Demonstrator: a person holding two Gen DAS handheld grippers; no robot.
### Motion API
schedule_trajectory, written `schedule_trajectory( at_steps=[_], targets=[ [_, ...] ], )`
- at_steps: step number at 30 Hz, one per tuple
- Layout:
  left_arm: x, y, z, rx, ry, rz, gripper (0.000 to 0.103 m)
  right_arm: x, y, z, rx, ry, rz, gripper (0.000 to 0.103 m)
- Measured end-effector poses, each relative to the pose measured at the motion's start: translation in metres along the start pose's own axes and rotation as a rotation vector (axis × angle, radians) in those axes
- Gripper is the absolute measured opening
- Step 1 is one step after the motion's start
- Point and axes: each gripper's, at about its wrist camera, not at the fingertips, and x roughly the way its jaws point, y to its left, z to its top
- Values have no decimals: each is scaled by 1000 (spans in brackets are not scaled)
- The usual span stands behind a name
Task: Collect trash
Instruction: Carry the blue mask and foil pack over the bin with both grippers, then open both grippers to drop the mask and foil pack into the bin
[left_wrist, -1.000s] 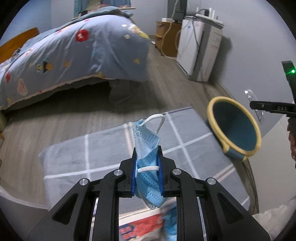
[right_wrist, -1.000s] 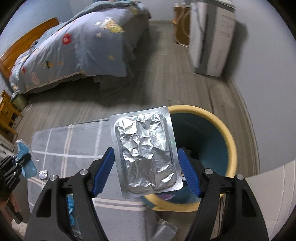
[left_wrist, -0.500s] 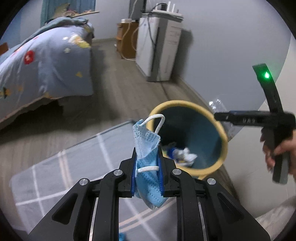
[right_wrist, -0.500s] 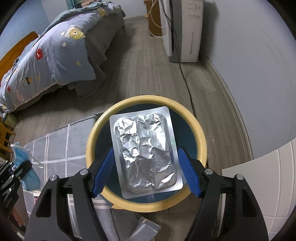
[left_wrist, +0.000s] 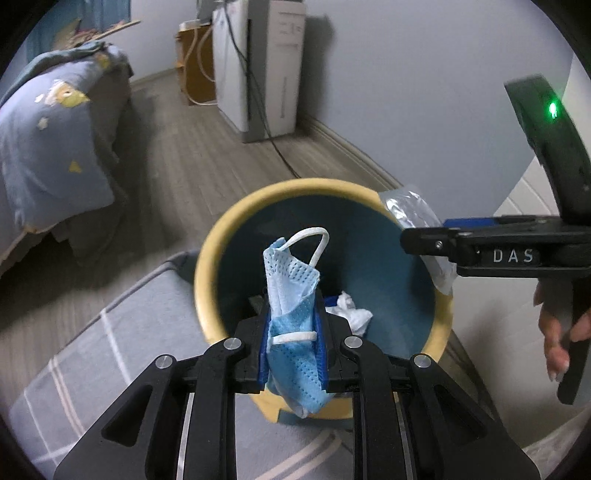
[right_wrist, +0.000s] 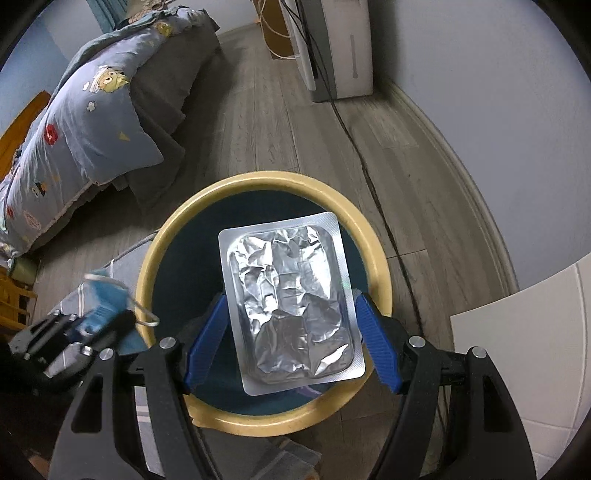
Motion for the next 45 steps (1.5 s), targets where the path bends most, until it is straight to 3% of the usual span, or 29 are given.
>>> schedule_trajectory(
  at_steps=[9, 11, 12, 13, 16, 19, 23, 25, 29, 35, 39, 42, 45],
  targets=[
    [32, -1, -9, 27, 59, -2, 21, 9, -10, -3, 58, -11, 11, 70],
    [32, 0, -10, 31, 55, -15, 29, 10, -9, -2, 61, -20, 32, 70],
    [31, -1, -9, 44, 47, -15, 39, 12, -8, -2, 66, -21, 41, 70],
    [30, -1, -9, 58, 40, 5, 57, 14, -7, 2, 71, -15, 53, 71],
    [23, 2, -12, 71, 18, 19, 68, 15, -5, 4, 88, -15, 68, 72],
    [14, 10, -16, 60, 8, 34, 81, 15, -6, 6, 96, -19, 53, 82],
    [1, 25, -19, 26, -2, 65, 83, 12, -10, 7, 119, -19, 47, 82],
    [-7, 33, -23, -2, -7, 76, 90, 10, -9, 7, 100, -22, 17, 83],
    [-20, 48, -31, -52, 9, 116, 90, 1, -5, 7, 77, -32, 4, 87],
    [-80, 70, -54, -124, -42, 163, 92, -14, 18, 6, -3, -44, -18, 93],
    [-119, 86, -67, -135, -66, 228, 92, -23, 47, -5, -66, -23, -21, 95],
    [-156, 104, -84, -202, -90, 262, 93, -42, 81, -16, -133, -21, -31, 95],
    [-195, 120, -104, -253, -115, 282, 94, -71, 115, -24, -169, -66, 14, 97]
  ],
)
